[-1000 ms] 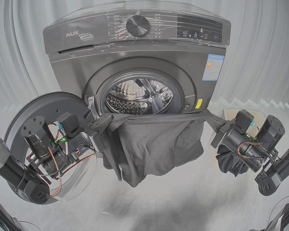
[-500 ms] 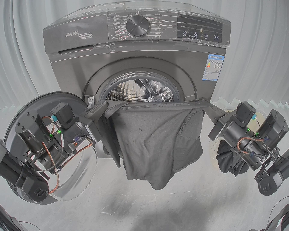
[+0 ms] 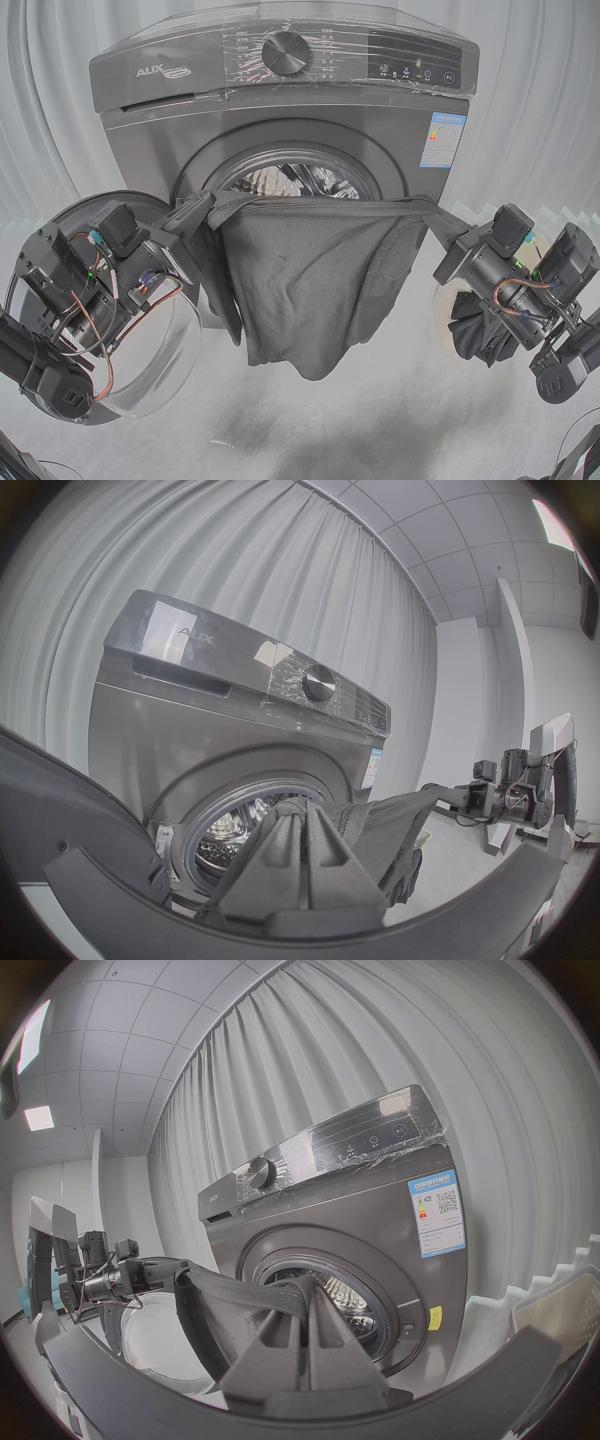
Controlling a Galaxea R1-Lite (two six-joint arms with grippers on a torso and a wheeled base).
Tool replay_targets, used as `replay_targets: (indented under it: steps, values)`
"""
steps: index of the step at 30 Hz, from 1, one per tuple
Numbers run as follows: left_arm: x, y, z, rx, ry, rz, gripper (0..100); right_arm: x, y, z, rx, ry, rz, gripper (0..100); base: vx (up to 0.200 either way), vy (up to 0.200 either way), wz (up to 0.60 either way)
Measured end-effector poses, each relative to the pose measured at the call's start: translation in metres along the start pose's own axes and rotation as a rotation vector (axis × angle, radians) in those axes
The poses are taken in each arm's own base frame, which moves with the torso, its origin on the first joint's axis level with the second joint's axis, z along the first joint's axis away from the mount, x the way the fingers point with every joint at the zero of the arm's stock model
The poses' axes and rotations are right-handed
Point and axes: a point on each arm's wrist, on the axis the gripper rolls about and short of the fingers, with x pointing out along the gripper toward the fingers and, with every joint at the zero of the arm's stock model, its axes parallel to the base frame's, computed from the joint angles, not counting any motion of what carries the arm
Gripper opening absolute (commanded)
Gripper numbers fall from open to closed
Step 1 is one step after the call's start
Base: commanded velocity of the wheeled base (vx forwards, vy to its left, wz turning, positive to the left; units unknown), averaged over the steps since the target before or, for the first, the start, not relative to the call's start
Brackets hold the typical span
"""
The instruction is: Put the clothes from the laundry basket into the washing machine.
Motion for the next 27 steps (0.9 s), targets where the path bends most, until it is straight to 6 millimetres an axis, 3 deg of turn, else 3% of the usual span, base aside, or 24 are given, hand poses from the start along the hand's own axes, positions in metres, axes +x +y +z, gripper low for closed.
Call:
replay_targets:
  steps: [19, 20, 27]
  values:
    - [-0.001, 0.001, -0.001, -0.018, 0.020, 0.003, 0, -0.001, 0.000, -0.002, 0.001, 0.011, 0.003, 0, 0.000, 0.000, 0.00]
    - [-0.002, 0.001, -0.003, -0.019, 0.034, 0.006, 100, -0.001, 0.001, -0.003, 0.001, 0.013, 0.004, 0, 0.000, 0.000, 0.00]
    - [-0.007, 0.000, -0.017, -0.028, 0.110, 0.002, 100, 0.005, 0.003, -0.011, 0.005, 0.050, 0.011, 0, 0.000, 0.000, 0.00]
